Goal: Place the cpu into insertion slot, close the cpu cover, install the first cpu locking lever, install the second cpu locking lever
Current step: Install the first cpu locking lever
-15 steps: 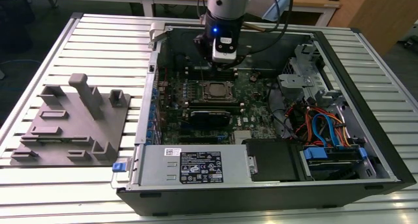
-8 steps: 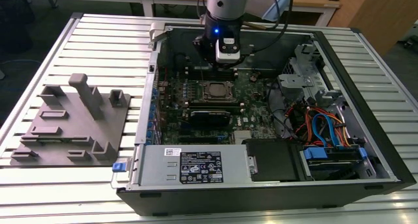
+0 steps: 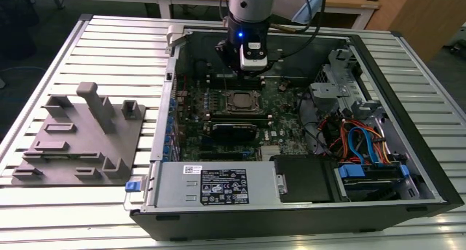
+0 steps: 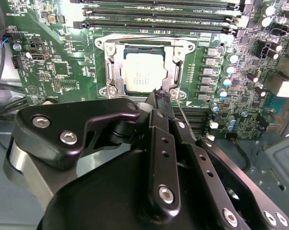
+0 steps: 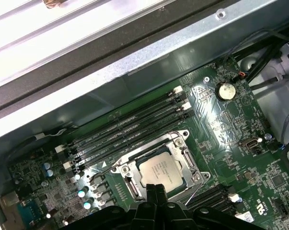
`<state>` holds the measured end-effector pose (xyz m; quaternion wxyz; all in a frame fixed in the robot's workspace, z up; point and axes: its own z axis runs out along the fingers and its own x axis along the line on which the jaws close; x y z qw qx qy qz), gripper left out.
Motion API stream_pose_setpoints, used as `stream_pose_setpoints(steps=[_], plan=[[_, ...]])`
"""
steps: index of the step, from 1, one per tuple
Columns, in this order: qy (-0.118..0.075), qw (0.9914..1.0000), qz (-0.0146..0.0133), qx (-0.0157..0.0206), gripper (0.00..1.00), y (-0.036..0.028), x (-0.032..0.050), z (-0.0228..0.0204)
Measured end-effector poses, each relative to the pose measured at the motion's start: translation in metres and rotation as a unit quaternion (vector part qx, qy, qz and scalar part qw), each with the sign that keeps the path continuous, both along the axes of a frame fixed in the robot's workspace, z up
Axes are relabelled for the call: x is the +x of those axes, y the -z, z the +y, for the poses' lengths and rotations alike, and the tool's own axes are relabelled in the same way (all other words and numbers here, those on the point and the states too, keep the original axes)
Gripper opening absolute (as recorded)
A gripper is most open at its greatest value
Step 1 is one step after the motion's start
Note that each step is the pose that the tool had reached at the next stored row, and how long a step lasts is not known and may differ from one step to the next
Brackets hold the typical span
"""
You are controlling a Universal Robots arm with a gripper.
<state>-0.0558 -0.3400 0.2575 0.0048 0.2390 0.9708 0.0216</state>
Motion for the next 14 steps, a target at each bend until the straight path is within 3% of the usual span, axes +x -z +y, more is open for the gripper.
stream_pose_setpoints(steps=[12,14], plan=[[-0.001,1.0,0.0,0.0,0.11,0.0,0.0,0.0],[-0.01,0.99995,0.0,0.0,0.11,0.0,0.0,0.0]])
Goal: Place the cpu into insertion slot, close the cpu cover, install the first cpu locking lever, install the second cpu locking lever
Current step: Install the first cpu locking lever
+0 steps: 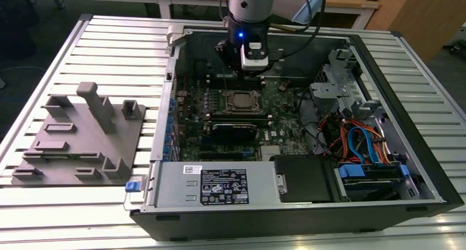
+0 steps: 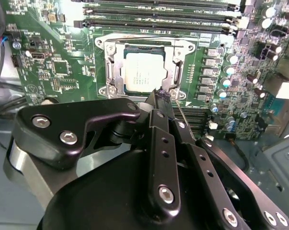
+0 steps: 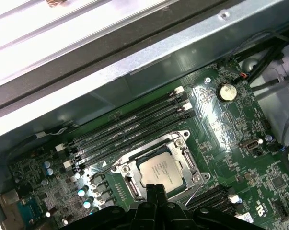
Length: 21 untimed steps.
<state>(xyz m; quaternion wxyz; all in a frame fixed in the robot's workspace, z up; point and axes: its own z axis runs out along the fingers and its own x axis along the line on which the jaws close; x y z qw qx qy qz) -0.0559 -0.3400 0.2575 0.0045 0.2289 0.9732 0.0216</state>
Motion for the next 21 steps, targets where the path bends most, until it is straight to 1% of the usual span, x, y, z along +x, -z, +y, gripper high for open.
stream_pose_setpoints(steps=[3,5,7,9,12,14,16,17,21], plan=[[-0.025,0.99968,0.0,0.0,0.11,0.0002,0.0,0.0],[-0.04,0.99921,0.0,0.0,0.11,0.0003,0.0,0.0],[-0.054,0.99853,0.0,0.0,0.11,0.0005,0.0,0.0],[-0.071,0.99746,0.0,0.0,0.11,0.0007,0.0,0.0],[-0.095,0.99552,0.0,0.0,0.11,0.0009,0.0,0.0],[-0.107,0.99424,0.0,0.0,0.11,0.0009,0.0,0.0],[-0.116,0.99326,0.0,0.0,0.11,0.001,-0.0001,0.0],[-0.118,0.99299,-0.0001,0.0,0.11,0.001,-0.0002,0.0],[-0.12,0.99277,-0.0002,0.0,0.11,0.001,-0.0032,0.0]])
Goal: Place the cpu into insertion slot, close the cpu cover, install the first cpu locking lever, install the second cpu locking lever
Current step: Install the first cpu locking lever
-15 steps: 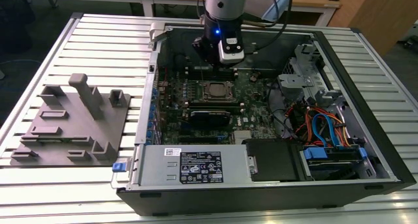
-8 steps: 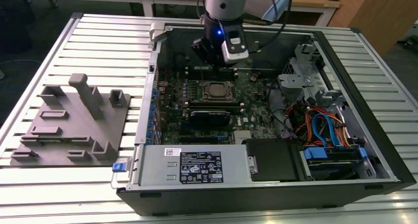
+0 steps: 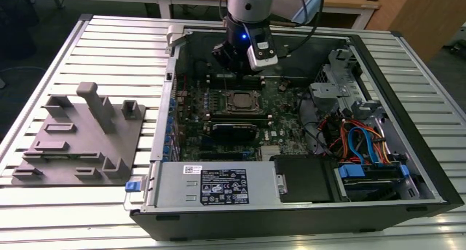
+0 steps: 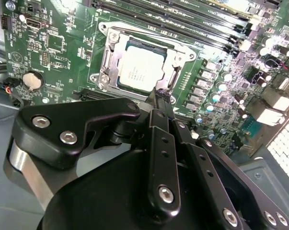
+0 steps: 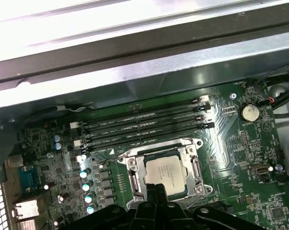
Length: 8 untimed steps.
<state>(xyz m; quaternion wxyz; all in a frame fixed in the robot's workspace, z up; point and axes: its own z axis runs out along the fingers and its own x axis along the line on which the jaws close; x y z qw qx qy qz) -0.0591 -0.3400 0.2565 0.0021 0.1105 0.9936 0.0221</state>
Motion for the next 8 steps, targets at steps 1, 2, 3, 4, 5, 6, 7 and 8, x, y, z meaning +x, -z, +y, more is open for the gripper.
stream_pose_setpoints(steps=[1,2,3,4,5,6,7,8], plan=[[-0.002,1.0,0.0,0.0,0.11,0.0,-0.0004,0.0],[-0.007,0.99997,0.0001,-0.0001,0.11,0.0,-0.0004,0.0],[-0.014,0.9999,0.0001,-0.0001,0.11,0.0,-0.0004,0.0],[-0.022,0.99977,0.0001,-0.0001,0.11,0.0001,-0.0005,0.0],[-0.029,0.99957,0.0,-0.0001,0.11,0.0003,-0.0005,0.0],[-0.037,0.99931,0.0,0.0,0.11,0.0004,-0.0005,0.0],[-0.045,0.99898,0.0,-0.0001,0.11,0.0005,-0.0004,0.0],[-0.052,0.99862,0.0,0.0,0.11,0.0007,-0.0005,0.0]])
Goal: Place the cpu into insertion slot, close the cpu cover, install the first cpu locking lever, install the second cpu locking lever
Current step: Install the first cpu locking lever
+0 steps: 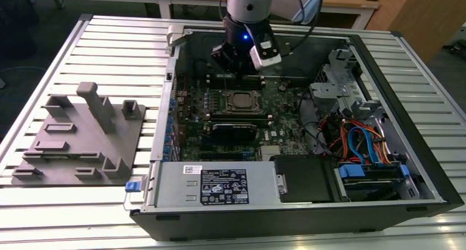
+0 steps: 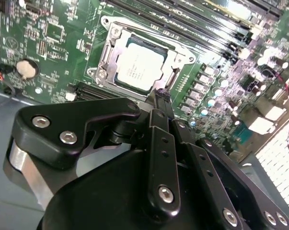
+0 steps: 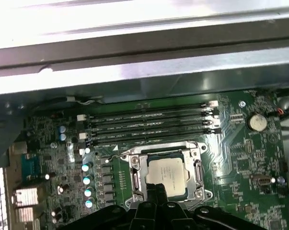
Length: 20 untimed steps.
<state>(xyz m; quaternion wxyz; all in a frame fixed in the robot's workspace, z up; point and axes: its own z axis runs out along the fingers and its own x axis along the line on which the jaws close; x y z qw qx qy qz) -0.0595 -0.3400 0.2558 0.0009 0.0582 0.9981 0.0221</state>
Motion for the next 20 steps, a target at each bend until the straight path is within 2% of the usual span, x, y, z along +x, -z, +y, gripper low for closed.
stream_pose_setpoints(steps=[5,14,18,20], plan=[[-0.01,0.99995,-0.0003,0.0001,0.11,0.0004,-0.0026,0.0],[-0.013,0.99992,-0.0017,0.0001,0.11,0.0006,-0.0163,0.0001],[-0.014,0.9999,-0.0022,0.0013,0.11,0.0013,-0.0205,0.0001],[-0.021,0.99977,-0.0022,0.0027,0.11,0.0018,-0.0208,0.0001]])
